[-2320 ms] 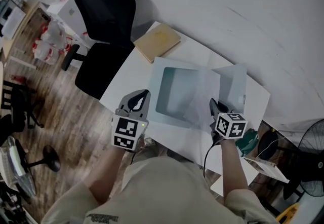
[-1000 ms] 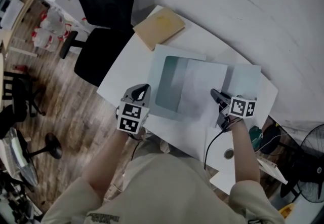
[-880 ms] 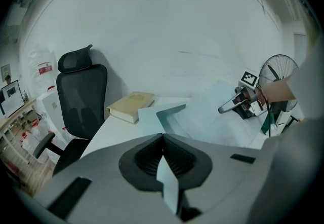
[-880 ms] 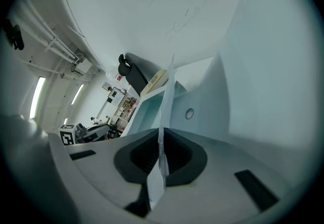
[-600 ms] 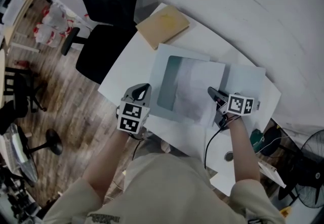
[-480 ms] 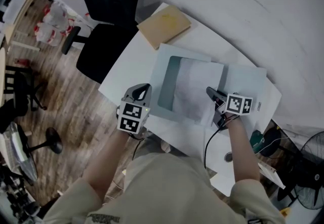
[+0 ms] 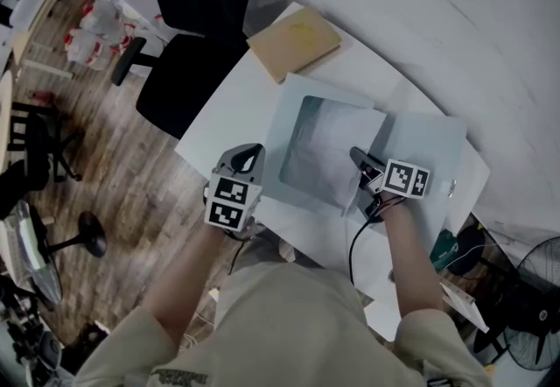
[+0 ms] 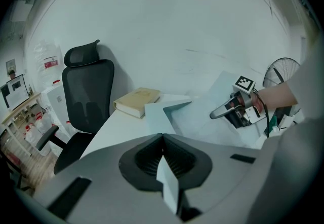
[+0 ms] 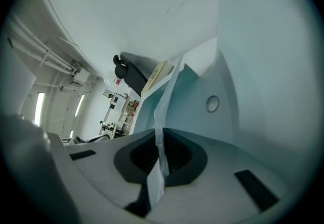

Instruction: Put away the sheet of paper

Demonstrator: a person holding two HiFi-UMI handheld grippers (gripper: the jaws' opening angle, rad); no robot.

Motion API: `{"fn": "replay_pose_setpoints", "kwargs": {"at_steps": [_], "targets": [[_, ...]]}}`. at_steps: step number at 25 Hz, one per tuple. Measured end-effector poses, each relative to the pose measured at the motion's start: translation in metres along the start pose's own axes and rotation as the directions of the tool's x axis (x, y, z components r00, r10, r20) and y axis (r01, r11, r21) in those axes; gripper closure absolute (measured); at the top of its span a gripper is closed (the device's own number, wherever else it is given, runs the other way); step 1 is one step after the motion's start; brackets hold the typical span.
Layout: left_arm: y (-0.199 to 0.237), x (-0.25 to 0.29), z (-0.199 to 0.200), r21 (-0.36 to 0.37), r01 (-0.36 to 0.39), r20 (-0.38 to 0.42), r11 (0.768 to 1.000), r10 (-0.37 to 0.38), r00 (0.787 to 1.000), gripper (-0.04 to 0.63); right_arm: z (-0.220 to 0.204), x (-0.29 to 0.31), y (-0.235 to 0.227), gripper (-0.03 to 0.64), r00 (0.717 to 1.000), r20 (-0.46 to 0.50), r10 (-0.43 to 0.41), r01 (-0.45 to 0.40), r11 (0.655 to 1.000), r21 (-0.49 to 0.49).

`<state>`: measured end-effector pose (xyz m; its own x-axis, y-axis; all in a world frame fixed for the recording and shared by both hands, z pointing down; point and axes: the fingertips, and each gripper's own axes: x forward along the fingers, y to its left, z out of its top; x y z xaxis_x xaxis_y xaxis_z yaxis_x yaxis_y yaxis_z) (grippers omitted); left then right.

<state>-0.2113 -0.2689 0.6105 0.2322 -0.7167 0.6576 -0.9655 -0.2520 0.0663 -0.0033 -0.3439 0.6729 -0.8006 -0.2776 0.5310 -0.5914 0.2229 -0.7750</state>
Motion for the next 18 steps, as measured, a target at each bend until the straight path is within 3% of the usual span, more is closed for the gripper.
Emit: {"fn": "replay_pose_setpoints", "kwargs": {"at_steps": [4, 18], "targets": [[0.002, -0.001, -0.002, -0.004, -0.002, 0.001, 1.0, 0.002, 1.0, 0.575, -0.004, 0.012, 0.005, 0.594, 1.0, -0.001, 0.03, -0.03, 0.999, 0.036], [0.017, -0.007, -0.004, -0.015, -0.007, 0.004, 1.0, 0.007, 1.0, 0.576, -0.011, 0.058, 0.029, 0.594, 0.994, -0.085, 0.062, -0.062, 0.998, 0.004]]}}
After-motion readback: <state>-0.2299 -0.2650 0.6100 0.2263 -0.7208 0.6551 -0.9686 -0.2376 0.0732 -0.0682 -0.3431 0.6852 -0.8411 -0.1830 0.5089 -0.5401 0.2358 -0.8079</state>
